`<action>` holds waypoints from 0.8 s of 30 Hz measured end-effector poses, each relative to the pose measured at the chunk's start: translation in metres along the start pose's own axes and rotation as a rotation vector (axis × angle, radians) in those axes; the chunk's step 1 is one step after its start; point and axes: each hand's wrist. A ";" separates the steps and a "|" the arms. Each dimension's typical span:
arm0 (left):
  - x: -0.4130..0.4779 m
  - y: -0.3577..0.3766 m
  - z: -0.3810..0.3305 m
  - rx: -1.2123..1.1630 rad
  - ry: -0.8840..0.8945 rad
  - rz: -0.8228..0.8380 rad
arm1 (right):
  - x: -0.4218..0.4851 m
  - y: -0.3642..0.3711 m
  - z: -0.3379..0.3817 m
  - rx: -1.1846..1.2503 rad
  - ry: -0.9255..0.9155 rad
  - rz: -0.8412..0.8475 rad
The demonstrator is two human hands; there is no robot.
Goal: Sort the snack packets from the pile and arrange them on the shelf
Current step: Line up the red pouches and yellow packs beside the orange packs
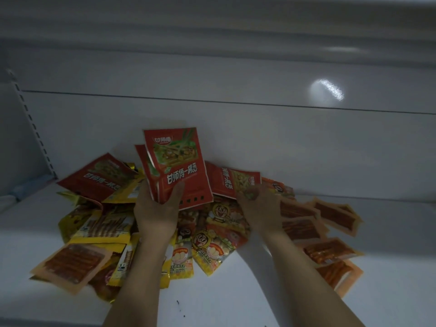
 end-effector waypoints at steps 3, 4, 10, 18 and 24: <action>0.003 -0.001 -0.001 0.008 -0.015 -0.029 | -0.008 0.000 0.011 0.500 0.145 0.286; 0.003 -0.001 -0.001 0.016 -0.021 -0.028 | -0.009 0.000 0.013 0.590 0.164 0.343; 0.003 -0.001 0.001 -0.001 -0.046 -0.015 | -0.008 0.006 0.017 0.808 0.239 0.372; 0.003 -0.003 0.002 -0.017 -0.053 0.005 | 0.002 0.004 0.004 0.665 0.222 0.125; 0.001 0.000 0.007 0.002 -0.063 0.065 | 0.012 0.021 0.006 0.759 0.166 0.107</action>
Point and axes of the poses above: each hand's wrist, its own x-axis towards the middle knuckle, its own y-axis out of the palm, z = x × y, and after that the axes turned 15 degrees about -x, right-handed
